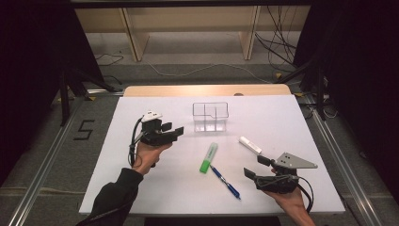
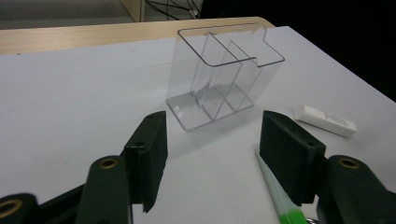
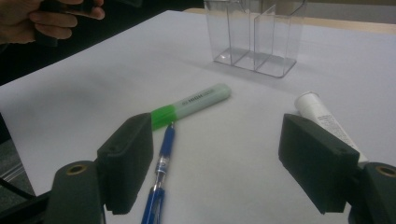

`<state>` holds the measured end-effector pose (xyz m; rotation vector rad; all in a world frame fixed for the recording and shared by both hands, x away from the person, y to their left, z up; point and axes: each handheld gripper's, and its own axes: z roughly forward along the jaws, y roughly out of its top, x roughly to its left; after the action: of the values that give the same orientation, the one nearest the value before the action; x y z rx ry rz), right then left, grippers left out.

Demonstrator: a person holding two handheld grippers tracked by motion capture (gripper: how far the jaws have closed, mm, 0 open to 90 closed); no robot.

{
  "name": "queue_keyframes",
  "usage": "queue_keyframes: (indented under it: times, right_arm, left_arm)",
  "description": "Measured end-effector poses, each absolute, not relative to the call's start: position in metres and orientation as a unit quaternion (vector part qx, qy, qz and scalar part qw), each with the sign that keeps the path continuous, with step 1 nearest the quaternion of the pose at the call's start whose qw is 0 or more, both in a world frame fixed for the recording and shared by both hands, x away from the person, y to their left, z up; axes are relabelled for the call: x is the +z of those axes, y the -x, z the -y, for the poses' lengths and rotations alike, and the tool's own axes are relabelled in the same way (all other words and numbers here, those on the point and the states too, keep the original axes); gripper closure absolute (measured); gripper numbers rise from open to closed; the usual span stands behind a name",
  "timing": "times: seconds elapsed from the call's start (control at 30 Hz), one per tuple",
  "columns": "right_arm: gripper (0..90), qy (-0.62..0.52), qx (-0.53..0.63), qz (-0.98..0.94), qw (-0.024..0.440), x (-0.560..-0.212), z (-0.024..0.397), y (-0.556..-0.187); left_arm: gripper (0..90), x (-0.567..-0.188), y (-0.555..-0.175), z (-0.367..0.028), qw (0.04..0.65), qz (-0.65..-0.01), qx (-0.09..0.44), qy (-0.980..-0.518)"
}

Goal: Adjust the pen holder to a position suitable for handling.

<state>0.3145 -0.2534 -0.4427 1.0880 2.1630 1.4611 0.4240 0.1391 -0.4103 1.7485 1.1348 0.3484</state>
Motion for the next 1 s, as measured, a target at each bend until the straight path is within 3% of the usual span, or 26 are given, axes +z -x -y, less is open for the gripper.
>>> queue_keyframes:
  times: [1.0]
  right_arm:
    - [26.0,-0.383,0.488,-0.772,0.14,-0.445,0.249,-0.316]
  left_arm:
    - [16.9,-0.412,-0.367,-0.153,0.528,-0.399,0.13,-0.738]
